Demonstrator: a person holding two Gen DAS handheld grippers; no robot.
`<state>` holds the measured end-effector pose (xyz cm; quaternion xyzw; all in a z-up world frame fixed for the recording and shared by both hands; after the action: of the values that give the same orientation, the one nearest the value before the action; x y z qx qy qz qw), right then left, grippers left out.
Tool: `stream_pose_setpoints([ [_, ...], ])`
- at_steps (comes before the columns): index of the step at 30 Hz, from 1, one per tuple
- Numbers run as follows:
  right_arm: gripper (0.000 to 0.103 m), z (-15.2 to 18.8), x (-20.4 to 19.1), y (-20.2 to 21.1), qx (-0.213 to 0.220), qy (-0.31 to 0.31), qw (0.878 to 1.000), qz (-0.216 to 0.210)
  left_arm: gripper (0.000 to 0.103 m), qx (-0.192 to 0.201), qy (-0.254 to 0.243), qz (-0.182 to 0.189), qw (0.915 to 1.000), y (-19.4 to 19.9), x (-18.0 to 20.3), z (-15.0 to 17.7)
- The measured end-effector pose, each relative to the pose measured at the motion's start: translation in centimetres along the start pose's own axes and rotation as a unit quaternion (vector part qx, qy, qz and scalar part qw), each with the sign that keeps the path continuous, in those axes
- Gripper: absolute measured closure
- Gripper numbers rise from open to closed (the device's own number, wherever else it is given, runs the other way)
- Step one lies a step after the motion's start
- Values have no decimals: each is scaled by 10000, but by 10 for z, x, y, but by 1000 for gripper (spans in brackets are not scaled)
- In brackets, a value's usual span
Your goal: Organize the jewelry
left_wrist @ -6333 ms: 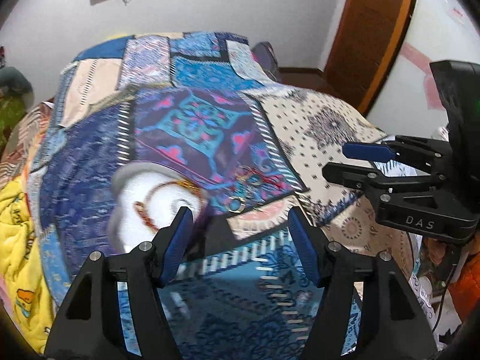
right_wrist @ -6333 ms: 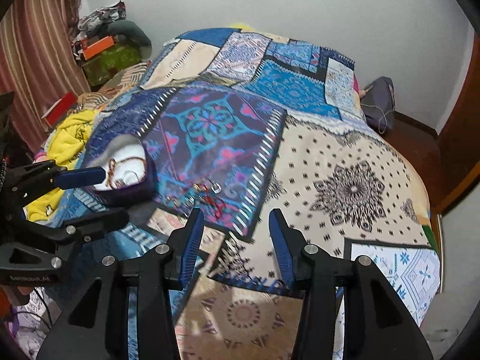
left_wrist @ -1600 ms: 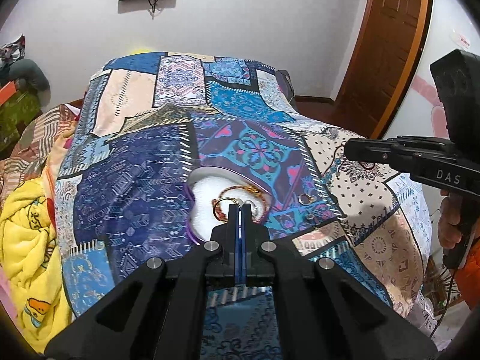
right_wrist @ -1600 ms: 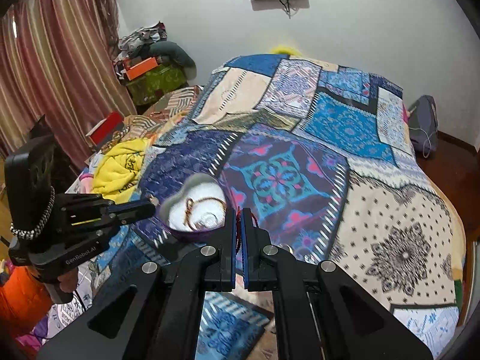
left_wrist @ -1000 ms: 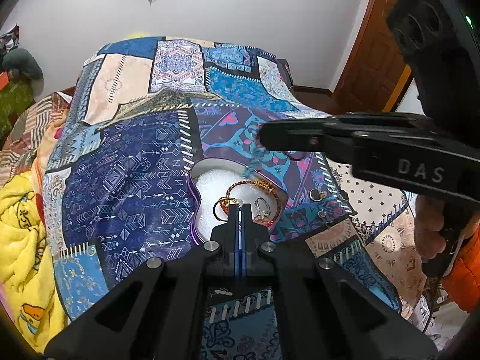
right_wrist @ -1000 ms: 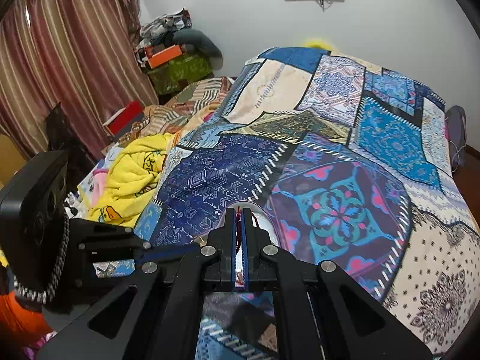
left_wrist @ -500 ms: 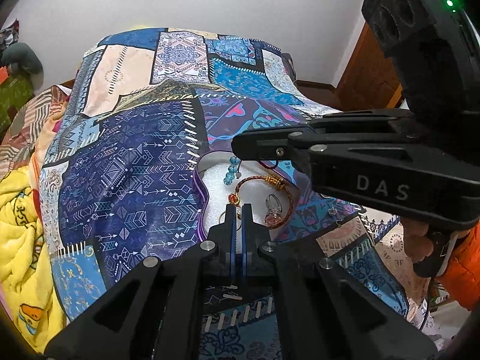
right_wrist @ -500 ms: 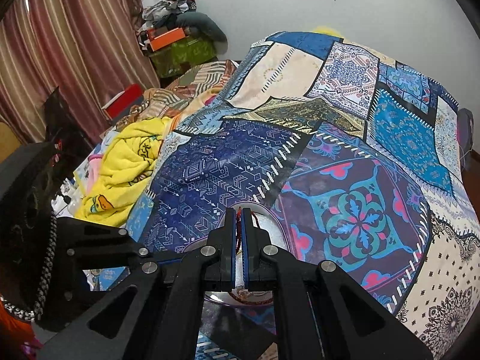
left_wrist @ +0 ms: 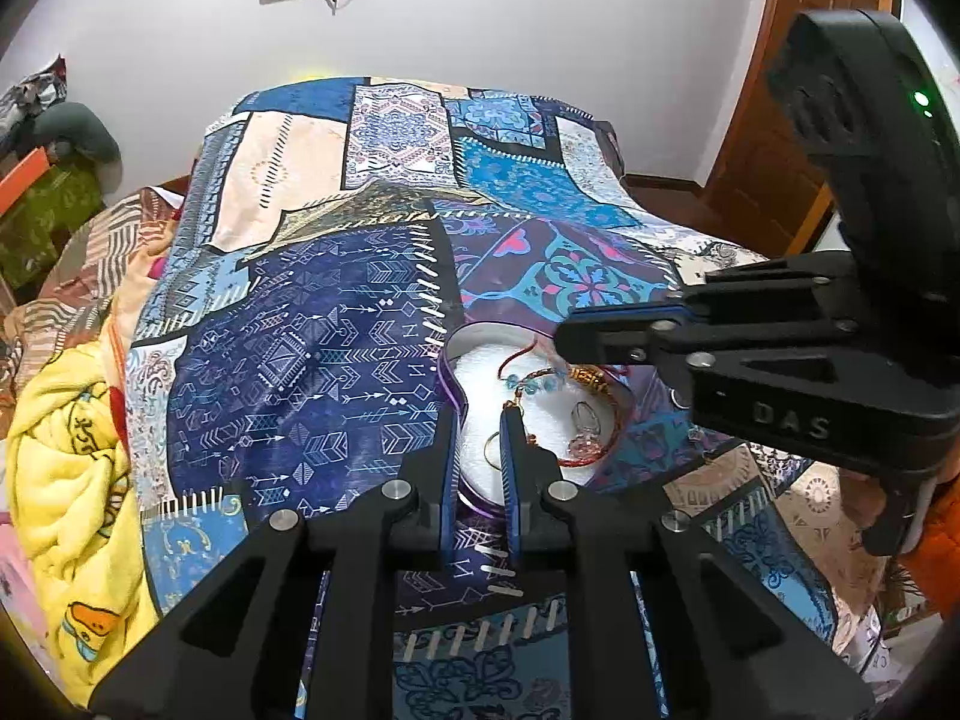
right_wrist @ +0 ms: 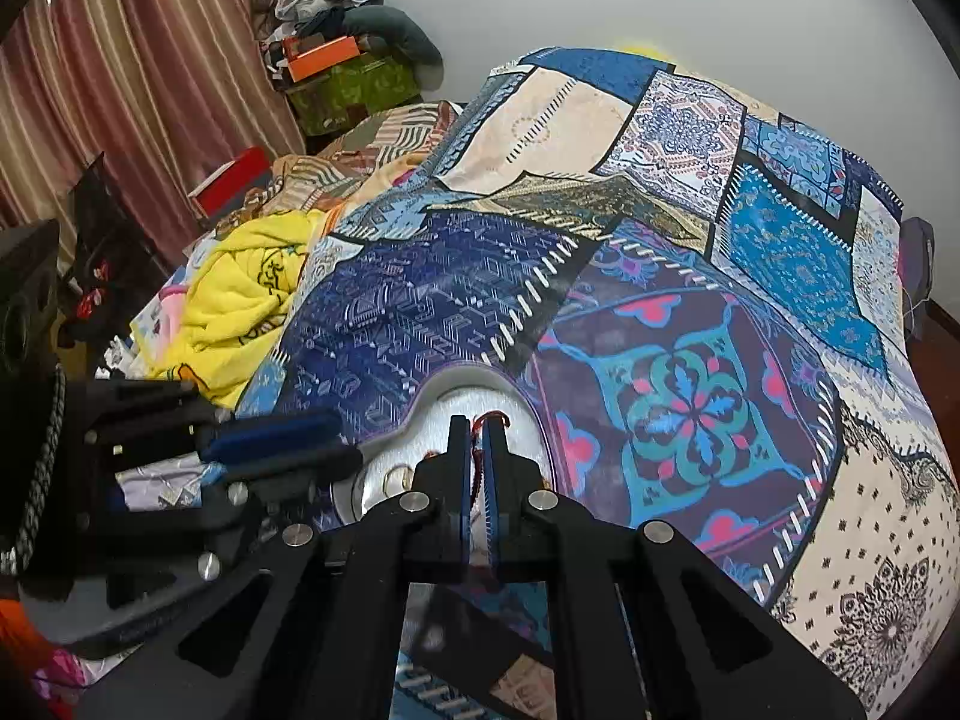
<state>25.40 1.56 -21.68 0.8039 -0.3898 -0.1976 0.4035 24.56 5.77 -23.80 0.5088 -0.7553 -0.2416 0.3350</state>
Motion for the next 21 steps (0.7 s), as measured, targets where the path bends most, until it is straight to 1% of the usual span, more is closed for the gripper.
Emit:
stream_pose_setpoints([
  [3,98,3,2,5,10,49,10000,80,90,-23,2,4,10000,1,2,0],
  [7,95,4,4,13,68,111,9997,182,69,31,-28,-20,10000,4,6,-1],
  [8,94,4,5,16,96,125,9996,223,67,55,-41,-27,10000,6,7,-2],
  [9,90,4,5,18,125,132,9995,259,67,66,-57,-35,10000,7,9,-3],
  [10,83,3,6,21,171,142,9993,314,66,73,-79,-54,9999,9,10,-3],
  [11,79,3,7,24,220,151,9989,378,65,75,-89,-72,9999,11,11,-4],
  [12,72,3,8,26,259,156,9987,421,64,80,-99,-98,9999,12,11,-4],
  [13,68,3,9,31,330,169,9981,487,61,91,-111,-134,9998,14,12,-4],
  [17,67,4,12,41,452,228,9966,644,52,125,-144,-245,9995,22,15,-5],
  [21,67,7,17,50,505,167,9964,668,47,141,-153,-328,9992,29,18,-4],
])
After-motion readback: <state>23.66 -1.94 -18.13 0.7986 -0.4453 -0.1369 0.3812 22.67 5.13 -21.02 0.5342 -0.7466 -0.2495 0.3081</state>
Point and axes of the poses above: each gripper's, at about its wrist camera, not at the fingertips, and y roughly against the way its jaws point, x to its right, z to its underside, the point moved 9 cm from there along -y, roughly the way its jaws point, and after that the axes turned 12 degrees about z, right-handed, at the moved point
